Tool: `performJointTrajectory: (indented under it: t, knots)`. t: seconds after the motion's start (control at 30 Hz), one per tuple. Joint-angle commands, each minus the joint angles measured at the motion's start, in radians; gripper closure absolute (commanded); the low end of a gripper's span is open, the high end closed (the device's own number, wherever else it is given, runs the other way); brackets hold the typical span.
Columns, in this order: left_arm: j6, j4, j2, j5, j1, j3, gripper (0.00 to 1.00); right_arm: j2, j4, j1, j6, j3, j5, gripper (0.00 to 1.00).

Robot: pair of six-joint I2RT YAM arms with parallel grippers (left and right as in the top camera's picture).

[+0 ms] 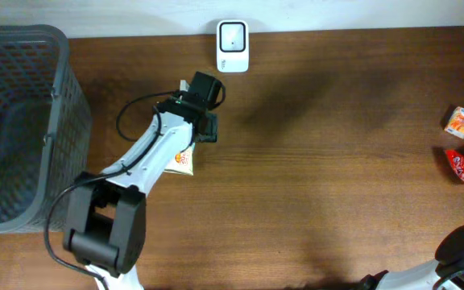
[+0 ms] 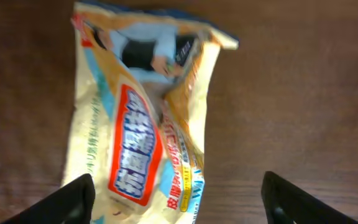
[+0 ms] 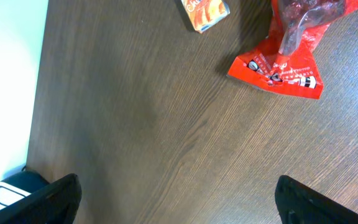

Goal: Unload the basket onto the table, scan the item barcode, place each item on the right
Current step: 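Reach the left gripper to the yellow tissue pack and grasp it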

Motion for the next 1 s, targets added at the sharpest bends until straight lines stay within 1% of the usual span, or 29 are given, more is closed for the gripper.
performJointTrajectory:
  t: [0.0,0.03,0.1,0.17,0.2,0.27,0.3,0.33,0.4,0.43,0.47,0.5,0.53,0.6,0.63,0.67,0.7,0.8,0.83,0.87,0.93,0.97]
  knots:
    - [-0.023,0.009,0.106,0.014,-0.002,-0.026,0.3,0.003,0.0,0.002,-0.007,0.0,-0.005,0.02]
    - [-0.022,0.008,0.13,0.014,-0.002,-0.026,0.33,0.003,0.0,0.002,-0.007,0.0,-0.005,0.02]
    - [-0.022,0.006,0.153,0.014,-0.002,-0.026,0.64,0.003,0.0,0.002,-0.007,0.0,-0.005,0.01]
    - [-0.022,-0.016,0.151,0.015,-0.002,-0.013,0.9,0.003,0.0,0.002,-0.007,0.0,-0.005,0.01]
    - [-0.022,-0.043,0.151,0.016,-0.002,0.003,0.99,0.003,0.0,0.002,-0.007,0.0,-0.005,0.02]
    - [-0.022,-0.121,0.149,0.06,-0.006,0.056,1.0,0.003,0.0,0.002,-0.007,0.0,-0.005,0.01]
    - [-0.022,-0.175,0.147,0.114,-0.013,0.108,1.0,0.003,0.0,0.002,-0.007,0.0,-0.005,0.02]
    - [-0.022,-0.234,0.145,0.196,-0.025,0.176,1.0,0.003,0.0,0.002,-0.006,0.0,-0.005,0.01]
    - [-0.022,-0.291,0.145,0.367,-0.056,0.272,1.0,0.003,0.0,0.002,-0.007,0.0,-0.005,0.01]
    - [-0.021,-0.299,0.145,0.452,-0.074,0.307,1.0,0.003,0.0,0.002,-0.007,0.0,-0.005,0.01]
    - [-0.012,-0.3,0.145,0.507,-0.089,0.327,1.0,0.003,0.0,0.002,-0.007,0.0,-0.005,0.02]
    - [0.015,-0.301,0.145,0.589,-0.108,0.356,1.0,0.003,0.0,0.002,-0.007,0.0,-0.005,0.02]
    - [0.031,-0.323,0.145,0.703,-0.119,0.41,1.0,0.003,0.0,0.002,-0.007,0.0,-0.005,0.01]
    - [0.031,-0.353,0.145,0.904,-0.094,0.485,1.0,0.003,0.0,0.002,-0.007,0.0,-0.005,0.01]
    - [0.031,-0.359,0.145,1.056,-0.056,0.513,1.0,0.003,0.0,0.002,-0.006,0.0,-0.005,0.01]
    - [0.031,-0.353,0.145,1.259,-0.008,0.52,1.0,0.003,0.0,0.002,-0.007,0.0,-0.005,0.01]
    - [0.031,-0.354,0.146,1.408,0.037,0.519,1.0,0.003,0.0,0.002,-0.006,0.0,-0.005,0.01]
    - [0.024,-0.366,0.148,1.723,0.144,0.518,1.0,0.003,0.0,0.002,-0.007,0.0,-0.005,0.01]
    - [-0.002,-0.381,0.148,1.786,0.175,0.518,1.0,0.003,0.0,0.002,-0.007,0.0,-0.005,0.01]
    - [-0.025,-0.381,0.148,1.818,0.193,0.518,1.0,0.003,0.0,0.002,-0.007,0.0,-0.005,0.02]
    - [-0.06,-0.381,0.148,1.876,0.221,0.518,1.0,0.003,0.0,0.002,-0.007,0.0,-0.005,0.01]
    - [-0.068,-0.381,0.148,1.88,0.227,0.518,1.0,0.003,0.0,0.002,-0.007,0.0,-0.005,0.02]
